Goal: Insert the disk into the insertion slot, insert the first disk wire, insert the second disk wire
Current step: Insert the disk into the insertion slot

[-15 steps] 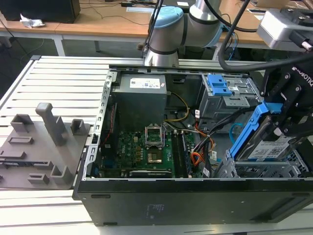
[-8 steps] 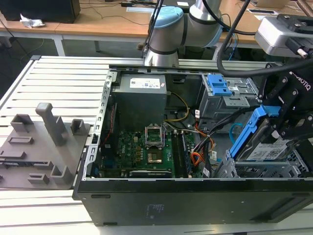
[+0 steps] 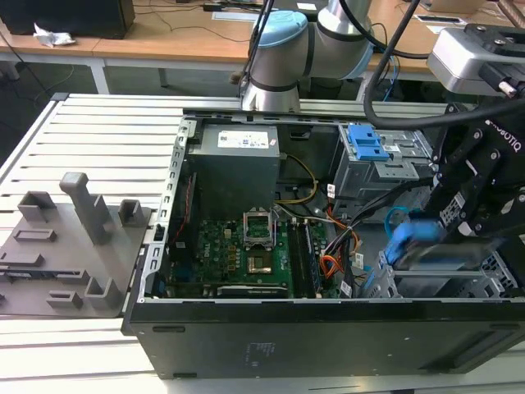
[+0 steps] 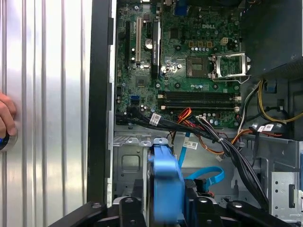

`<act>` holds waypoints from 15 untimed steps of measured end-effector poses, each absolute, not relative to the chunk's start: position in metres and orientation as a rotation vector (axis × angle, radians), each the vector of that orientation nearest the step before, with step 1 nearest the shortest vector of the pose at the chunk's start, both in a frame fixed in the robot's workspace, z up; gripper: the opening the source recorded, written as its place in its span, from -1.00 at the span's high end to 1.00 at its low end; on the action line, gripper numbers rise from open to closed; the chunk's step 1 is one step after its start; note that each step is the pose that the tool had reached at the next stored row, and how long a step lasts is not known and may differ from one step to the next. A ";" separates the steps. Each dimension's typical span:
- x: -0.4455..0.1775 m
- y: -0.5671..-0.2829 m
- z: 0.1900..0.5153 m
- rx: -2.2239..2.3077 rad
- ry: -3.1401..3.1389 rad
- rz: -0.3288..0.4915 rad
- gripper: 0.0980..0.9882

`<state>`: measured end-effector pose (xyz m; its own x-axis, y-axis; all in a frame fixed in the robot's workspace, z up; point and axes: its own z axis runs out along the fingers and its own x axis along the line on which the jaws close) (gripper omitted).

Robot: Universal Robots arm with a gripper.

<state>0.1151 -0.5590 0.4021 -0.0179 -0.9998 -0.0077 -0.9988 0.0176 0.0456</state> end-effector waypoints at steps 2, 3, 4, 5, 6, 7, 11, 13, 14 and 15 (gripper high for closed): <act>0.115 -0.559 0.402 2.183 -2.222 -0.059 0.10; 0.115 -0.559 0.402 2.183 -2.222 -0.059 0.10; 0.115 -0.559 0.402 2.183 -2.222 -0.059 0.10; 0.115 -0.559 0.402 2.183 -2.222 -0.059 0.10; 0.115 -0.559 0.402 2.183 -2.222 -0.059 0.10; 0.115 -0.559 0.402 2.183 -2.222 -0.059 0.13; 0.115 -0.559 0.402 2.183 -2.222 -0.059 0.43; 0.115 -0.559 0.402 2.183 -2.222 -0.059 0.69; 0.115 -0.559 0.402 2.183 -2.222 -0.059 0.82; 0.115 -0.559 0.402 2.183 -2.222 -0.059 0.96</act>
<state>0.1151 -0.5590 0.4021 -0.0179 -0.9998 -0.0075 -0.9988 0.0176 0.0456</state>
